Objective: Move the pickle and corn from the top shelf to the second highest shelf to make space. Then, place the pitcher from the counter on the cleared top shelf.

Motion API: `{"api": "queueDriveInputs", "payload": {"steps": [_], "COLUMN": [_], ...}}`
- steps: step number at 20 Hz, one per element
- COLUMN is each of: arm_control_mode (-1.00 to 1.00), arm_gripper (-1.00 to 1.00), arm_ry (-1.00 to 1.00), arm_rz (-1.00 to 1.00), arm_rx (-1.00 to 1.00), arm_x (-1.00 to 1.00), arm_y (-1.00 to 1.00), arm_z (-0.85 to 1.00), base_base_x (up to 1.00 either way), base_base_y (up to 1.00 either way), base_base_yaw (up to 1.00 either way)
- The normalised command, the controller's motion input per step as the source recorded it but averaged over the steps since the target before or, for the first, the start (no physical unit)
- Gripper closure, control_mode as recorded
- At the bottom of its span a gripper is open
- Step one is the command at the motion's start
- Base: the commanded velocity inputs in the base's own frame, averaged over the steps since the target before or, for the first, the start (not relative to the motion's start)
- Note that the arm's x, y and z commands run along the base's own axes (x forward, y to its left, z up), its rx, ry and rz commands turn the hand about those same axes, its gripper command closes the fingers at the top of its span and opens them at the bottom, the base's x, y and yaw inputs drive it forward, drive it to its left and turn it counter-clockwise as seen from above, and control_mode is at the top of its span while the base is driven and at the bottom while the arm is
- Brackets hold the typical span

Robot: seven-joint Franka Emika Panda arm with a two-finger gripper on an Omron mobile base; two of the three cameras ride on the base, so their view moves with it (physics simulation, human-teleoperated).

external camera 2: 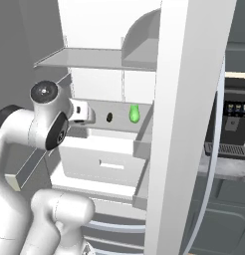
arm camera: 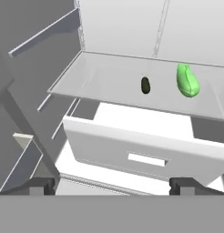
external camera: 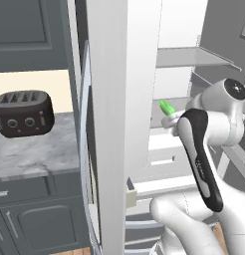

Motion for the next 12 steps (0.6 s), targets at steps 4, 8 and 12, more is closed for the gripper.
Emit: {"api": "queueDriveInputs", "payload": {"steps": [4,8,12], "arm_control_mode": [1.00,1.00,1.00], "arm_gripper": [-1.00,-1.00,-1.00], "arm_ry": [0.00,0.00,0.00], "arm_rz": [-0.01,0.00,0.00], "arm_rx": [0.00,0.00,0.00], "arm_x": [0.03,0.00,0.00], "arm_y": [0.01,0.00,0.00], "arm_z": [0.02,0.00,0.00], "base_base_x": [0.04,-0.38,-0.96], "base_base_y": [0.00,-0.05,-0.33], "base_base_yaw": [0.00,0.00,0.09]}}
